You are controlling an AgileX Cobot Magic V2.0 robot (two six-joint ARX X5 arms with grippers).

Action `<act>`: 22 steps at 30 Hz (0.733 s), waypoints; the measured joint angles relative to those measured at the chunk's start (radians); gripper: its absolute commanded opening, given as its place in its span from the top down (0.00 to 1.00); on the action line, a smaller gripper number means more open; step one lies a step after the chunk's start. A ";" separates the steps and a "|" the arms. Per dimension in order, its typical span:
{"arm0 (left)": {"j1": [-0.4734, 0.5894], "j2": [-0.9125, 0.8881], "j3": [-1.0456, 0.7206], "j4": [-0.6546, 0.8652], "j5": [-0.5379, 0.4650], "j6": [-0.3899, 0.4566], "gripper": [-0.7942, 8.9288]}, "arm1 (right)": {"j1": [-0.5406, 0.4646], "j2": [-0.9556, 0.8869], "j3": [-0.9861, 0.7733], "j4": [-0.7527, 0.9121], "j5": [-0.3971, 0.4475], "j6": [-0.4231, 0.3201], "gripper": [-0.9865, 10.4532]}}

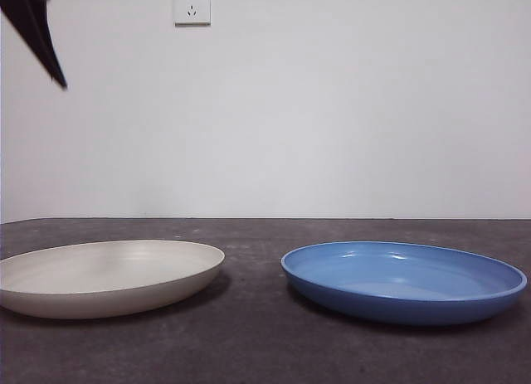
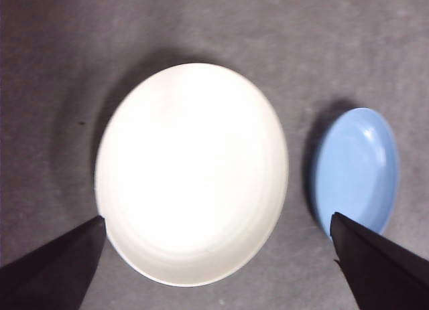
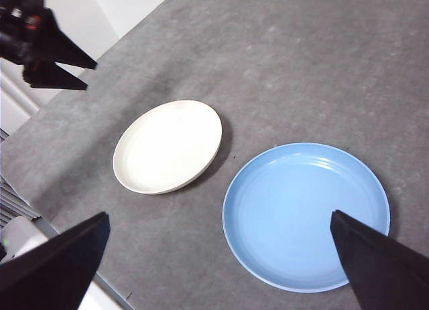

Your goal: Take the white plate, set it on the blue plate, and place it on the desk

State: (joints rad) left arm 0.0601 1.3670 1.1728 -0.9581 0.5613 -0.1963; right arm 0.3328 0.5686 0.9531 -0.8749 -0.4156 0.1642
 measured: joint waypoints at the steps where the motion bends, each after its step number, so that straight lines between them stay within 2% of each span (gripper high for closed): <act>1: 0.004 0.024 0.000 0.002 0.000 0.004 0.24 | 0.000 0.000 0.000 -0.001 0.000 0.000 0.42; 12: 0.013 0.286 0.000 0.010 0.000 0.057 0.24 | 0.000 0.000 0.000 0.000 0.000 0.000 0.42; 22: 0.010 0.388 0.000 0.016 0.008 0.069 0.25 | 0.000 0.000 0.000 0.005 0.027 0.000 0.42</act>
State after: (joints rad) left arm 0.0704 1.7554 1.1728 -0.9424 0.5694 -0.1272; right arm 0.3328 0.5690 0.9531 -0.8703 -0.3885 0.1646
